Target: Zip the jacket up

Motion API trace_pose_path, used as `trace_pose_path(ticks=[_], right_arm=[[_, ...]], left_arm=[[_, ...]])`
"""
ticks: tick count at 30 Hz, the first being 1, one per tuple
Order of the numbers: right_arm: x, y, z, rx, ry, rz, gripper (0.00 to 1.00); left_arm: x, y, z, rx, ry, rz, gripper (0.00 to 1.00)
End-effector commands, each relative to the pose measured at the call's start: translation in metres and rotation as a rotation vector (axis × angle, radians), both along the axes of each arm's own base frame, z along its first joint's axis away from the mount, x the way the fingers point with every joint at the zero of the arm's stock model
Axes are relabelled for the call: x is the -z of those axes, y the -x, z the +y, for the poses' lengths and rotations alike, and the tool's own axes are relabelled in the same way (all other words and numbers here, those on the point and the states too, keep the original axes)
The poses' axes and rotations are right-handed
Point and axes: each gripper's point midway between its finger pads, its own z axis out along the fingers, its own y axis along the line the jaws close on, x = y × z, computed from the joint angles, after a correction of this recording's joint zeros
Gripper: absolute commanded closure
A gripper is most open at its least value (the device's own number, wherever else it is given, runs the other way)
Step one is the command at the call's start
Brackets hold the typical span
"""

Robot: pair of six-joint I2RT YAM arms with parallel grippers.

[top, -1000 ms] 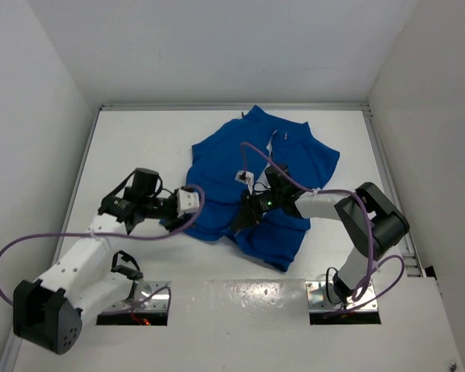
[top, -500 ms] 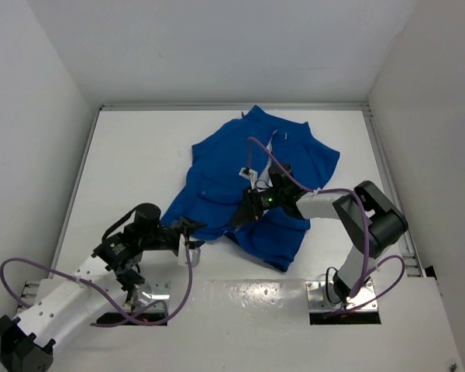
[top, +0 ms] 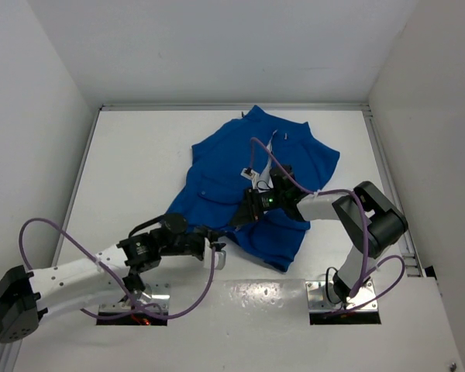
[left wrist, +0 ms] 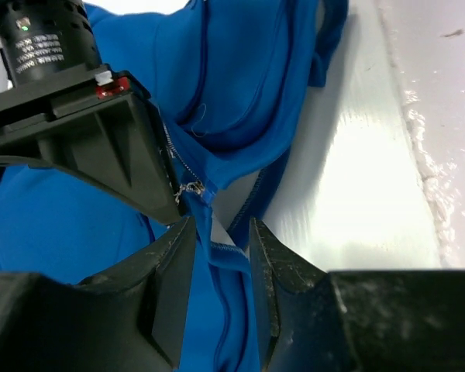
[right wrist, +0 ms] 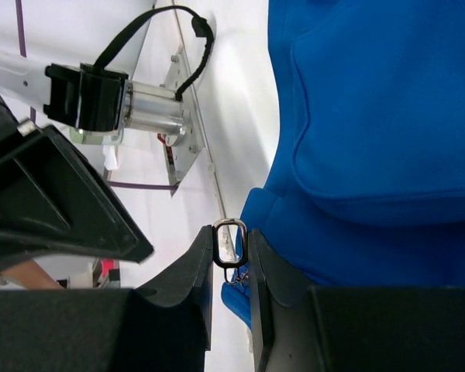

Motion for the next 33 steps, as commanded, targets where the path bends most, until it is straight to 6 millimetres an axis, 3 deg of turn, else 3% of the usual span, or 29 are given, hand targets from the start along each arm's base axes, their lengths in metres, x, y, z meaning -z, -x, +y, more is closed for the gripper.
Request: trace_pose_path(ticks=[1,11,19,33], right_arm=[[-0.009,-0.007,0.002,0.019,-0.036,-0.020,1.00],[-0.014,-0.012,-0.001,0.052,-0.051,0.014,1.00],[-0.013,-0.011,-0.002,0.070,-0.051,0.047,1.00],[-0.015,-0.011,0.000,0.072,-0.067,0.064,1.00]], left_arm=[[-0.005,-0.012,-0.009,-0.095,0.054,-0.024,0.61],[0.017,-0.023,-0.013,-0.203,0.034,-0.060,0.63],[0.014,-0.032,-0.016,-0.241,0.060,-0.085,0.66],[0.030,-0.037,-0.020,-0.264,0.034,-0.064,0.68]])
